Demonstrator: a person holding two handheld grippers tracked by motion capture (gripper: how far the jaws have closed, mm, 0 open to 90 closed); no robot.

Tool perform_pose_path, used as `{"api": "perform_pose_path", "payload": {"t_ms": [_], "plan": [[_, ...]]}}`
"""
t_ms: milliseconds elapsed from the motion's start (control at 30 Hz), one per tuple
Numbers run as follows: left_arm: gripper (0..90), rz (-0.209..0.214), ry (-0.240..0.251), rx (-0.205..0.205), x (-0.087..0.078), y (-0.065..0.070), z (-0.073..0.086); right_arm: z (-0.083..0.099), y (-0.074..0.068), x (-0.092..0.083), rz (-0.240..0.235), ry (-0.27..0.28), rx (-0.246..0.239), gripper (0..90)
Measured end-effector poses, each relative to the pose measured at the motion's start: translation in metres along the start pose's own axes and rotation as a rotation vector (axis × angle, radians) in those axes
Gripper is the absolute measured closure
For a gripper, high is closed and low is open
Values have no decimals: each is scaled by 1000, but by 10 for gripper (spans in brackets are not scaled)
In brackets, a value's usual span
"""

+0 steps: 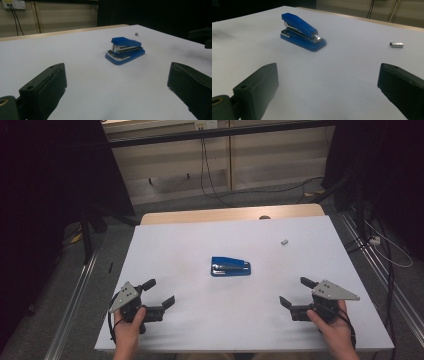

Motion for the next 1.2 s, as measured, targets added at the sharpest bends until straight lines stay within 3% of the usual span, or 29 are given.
{"api": "perform_pose_path", "payload": {"t_ms": [133, 467, 867, 1033, 1200], "plan": [[24, 6, 5, -5, 0, 0, -1, -1, 0, 0, 2, 3, -4, 29], [31, 39, -10, 33, 7, 2, -5, -1, 2, 2, 13, 2, -15, 28], [28, 21, -9, -11, 19, -2, -7, -2, 3, 0, 11, 8, -9, 27], [23, 50, -4, -37, 32, -2, -11, -3, 5, 1, 20, 14, -8, 27], [24, 59, -15, -34, 47, 0, -12, -6, 9, 2, 42, 24, 5, 27]]}}
Point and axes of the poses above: each handheld gripper's, and its own axes: x roughly forward along the jaws, z roughly out of its underside, y roughly to its right, the point moved 3 cm from there along x, roughly forward along the jaws, and after that the axes turned 14 degrees about y, right-handed, at the moved point
